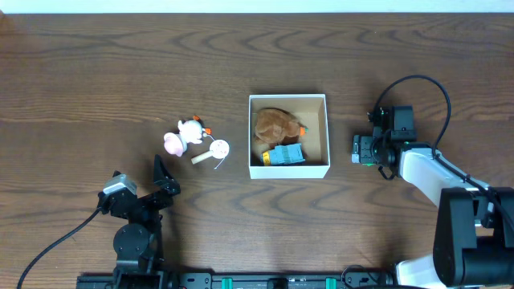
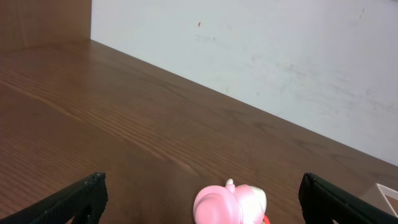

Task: Pack container

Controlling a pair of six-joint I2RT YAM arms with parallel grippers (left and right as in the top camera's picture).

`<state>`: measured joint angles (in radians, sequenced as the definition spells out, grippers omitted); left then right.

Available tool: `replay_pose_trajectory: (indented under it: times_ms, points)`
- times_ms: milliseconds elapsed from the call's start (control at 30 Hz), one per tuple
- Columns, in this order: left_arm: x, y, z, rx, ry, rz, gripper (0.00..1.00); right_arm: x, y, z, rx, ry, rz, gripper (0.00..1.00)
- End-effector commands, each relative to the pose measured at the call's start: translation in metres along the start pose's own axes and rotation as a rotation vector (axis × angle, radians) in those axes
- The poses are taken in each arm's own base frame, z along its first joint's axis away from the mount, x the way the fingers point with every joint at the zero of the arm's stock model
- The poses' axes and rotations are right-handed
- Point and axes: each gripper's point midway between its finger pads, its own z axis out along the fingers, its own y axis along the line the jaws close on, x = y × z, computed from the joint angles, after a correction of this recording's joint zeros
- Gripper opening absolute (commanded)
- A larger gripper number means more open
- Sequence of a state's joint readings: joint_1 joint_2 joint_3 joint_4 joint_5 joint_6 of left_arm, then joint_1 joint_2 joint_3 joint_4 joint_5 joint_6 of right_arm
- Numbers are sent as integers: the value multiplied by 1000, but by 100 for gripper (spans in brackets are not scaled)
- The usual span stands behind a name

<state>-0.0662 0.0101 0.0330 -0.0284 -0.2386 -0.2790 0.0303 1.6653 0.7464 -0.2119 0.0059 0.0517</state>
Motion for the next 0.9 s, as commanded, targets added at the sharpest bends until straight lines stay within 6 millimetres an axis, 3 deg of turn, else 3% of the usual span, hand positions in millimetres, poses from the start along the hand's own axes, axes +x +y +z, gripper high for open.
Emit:
replay_pose_trajectory:
  times_ms: [0,167,567,867]
  points:
    - [15,7,2,-22,34,32,98,21,-2,15,0,76,5,83]
    - [15,7,2,-22,34,32,98,18,-1,15,-1,65,4,76]
    - [15,7,2,-22,34,32,98,8,-1,4,-3,43,3,73]
    - [15,7,2,-22,34,32,98,4,0,-3,-3,30,3,59]
